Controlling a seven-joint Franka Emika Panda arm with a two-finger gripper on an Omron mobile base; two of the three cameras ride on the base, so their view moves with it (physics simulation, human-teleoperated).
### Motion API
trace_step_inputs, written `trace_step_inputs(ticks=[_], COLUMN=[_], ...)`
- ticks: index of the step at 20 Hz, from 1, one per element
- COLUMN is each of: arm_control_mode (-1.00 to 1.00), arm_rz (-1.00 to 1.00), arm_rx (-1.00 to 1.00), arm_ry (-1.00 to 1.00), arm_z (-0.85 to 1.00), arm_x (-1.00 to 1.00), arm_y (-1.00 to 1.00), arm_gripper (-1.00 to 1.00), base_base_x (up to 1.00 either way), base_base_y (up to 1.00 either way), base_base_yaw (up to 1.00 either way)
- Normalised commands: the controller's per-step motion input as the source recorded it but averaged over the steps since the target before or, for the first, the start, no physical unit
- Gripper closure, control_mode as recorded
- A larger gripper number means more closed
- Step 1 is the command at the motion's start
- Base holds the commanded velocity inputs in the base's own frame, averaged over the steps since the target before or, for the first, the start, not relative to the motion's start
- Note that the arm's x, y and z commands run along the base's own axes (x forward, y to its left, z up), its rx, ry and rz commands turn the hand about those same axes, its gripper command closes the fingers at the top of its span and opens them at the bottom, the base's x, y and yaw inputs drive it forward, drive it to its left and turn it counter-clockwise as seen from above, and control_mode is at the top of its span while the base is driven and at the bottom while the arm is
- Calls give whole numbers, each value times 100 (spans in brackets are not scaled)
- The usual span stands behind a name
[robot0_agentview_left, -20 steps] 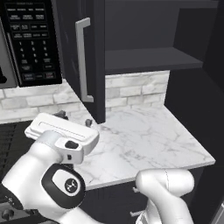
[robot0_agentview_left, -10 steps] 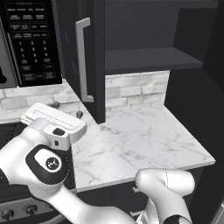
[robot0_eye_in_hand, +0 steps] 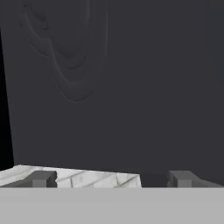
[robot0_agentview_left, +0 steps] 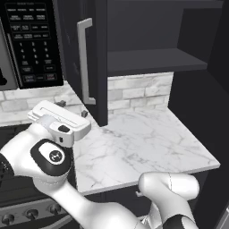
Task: Close all open cabinet doors.
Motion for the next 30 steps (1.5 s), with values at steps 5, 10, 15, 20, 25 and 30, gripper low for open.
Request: trace_step_inputs(ticks=[5, 10, 15, 20, 25, 30], arm_control_mode=[-100, -100, -100, -100, -100, -100], arm_rz=[0, 0, 0, 1, 2, 2], arm_rx=[2, 2, 3, 6, 6, 5], arm_ry=[-1, -1, -1, 0, 0, 0], arm_z=[-9, -5, -1, 0, 0, 0], arm_x=[21, 10, 10, 19, 22, 25], arm_y=[-28, -31, -40, -40, -35, -32], arm_gripper=[-100, -100, -100, -100, -100, -100], base_base_x=[0, 0, 0, 0, 0, 0], base_base_y=[0, 0, 0, 0, 0, 0], base_base_yaw=[0, 0, 0, 0, 0, 0])
